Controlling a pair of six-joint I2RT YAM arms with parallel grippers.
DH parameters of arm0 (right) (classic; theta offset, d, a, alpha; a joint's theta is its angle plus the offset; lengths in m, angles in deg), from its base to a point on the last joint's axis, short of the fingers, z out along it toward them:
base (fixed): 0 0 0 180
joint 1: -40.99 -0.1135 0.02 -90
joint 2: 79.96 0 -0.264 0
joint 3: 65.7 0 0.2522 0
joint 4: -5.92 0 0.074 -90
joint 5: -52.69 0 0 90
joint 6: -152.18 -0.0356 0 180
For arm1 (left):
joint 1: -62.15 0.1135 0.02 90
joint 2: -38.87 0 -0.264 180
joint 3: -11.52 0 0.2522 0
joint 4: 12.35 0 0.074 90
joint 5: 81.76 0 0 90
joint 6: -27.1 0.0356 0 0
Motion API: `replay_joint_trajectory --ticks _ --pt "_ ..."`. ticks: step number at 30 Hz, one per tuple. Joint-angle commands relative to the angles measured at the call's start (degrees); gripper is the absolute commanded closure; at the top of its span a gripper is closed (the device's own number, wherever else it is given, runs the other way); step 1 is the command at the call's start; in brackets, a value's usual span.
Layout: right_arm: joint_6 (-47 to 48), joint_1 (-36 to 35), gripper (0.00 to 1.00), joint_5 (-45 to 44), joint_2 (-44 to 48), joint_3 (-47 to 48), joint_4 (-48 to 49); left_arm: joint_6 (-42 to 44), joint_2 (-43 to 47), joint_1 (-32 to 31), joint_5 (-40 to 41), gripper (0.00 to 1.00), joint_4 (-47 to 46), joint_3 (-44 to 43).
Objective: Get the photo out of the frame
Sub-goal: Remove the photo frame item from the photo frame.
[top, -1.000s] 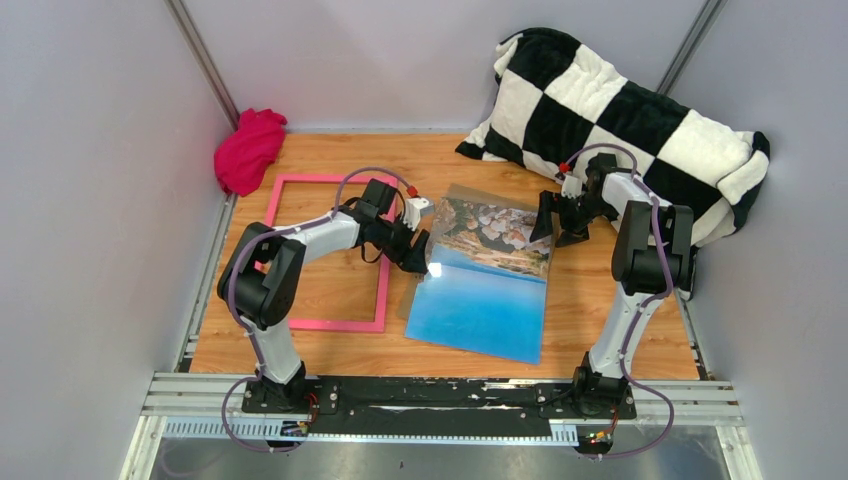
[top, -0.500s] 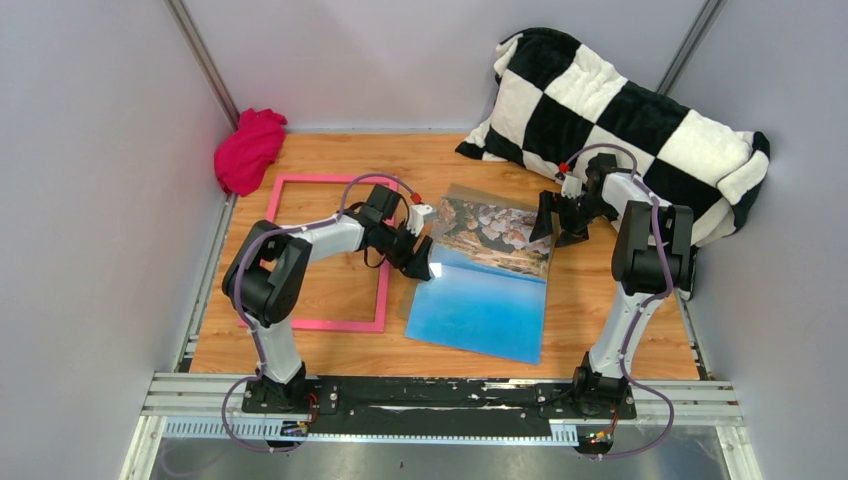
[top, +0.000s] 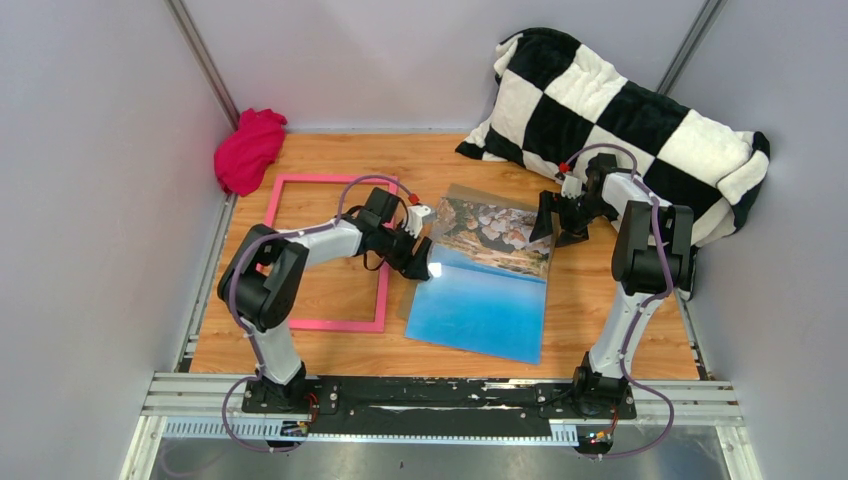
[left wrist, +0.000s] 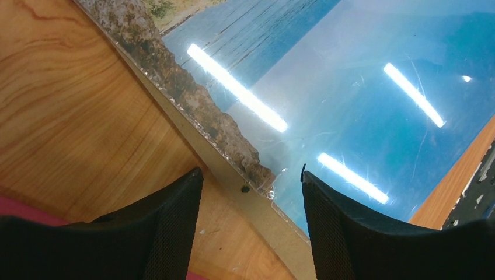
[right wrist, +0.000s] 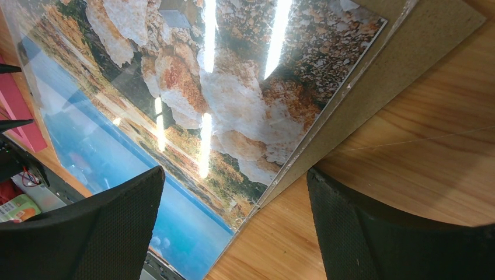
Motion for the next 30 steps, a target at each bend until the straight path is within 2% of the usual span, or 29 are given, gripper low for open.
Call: replay_joint_trajectory --ticks 1,8,18,30 --pt "-0.4 0.4 0.08 0.7 0.1 -1.2 -0.8 -1.2 4.7 -0.4 2.6 0.35 -3.8 2.3" --pt "-0.3 0.4 0.08 0.6 0.2 -1.3 -0.8 -1.3 5.7 -0.4 1.7 0.35 -5.5 3.5" --pt "-0.3 0.4 0.08 0.6 0.1 -1.3 -0.8 -0.3 1.3 -1.6 -1.0 0.36 -2.5 1.5" --pt "-0.3 0.4 0.08 1.1 0.0 -1.3 -0.8 0.4 -0.7 -2.7 1.8 0.37 -2.3 1.2"
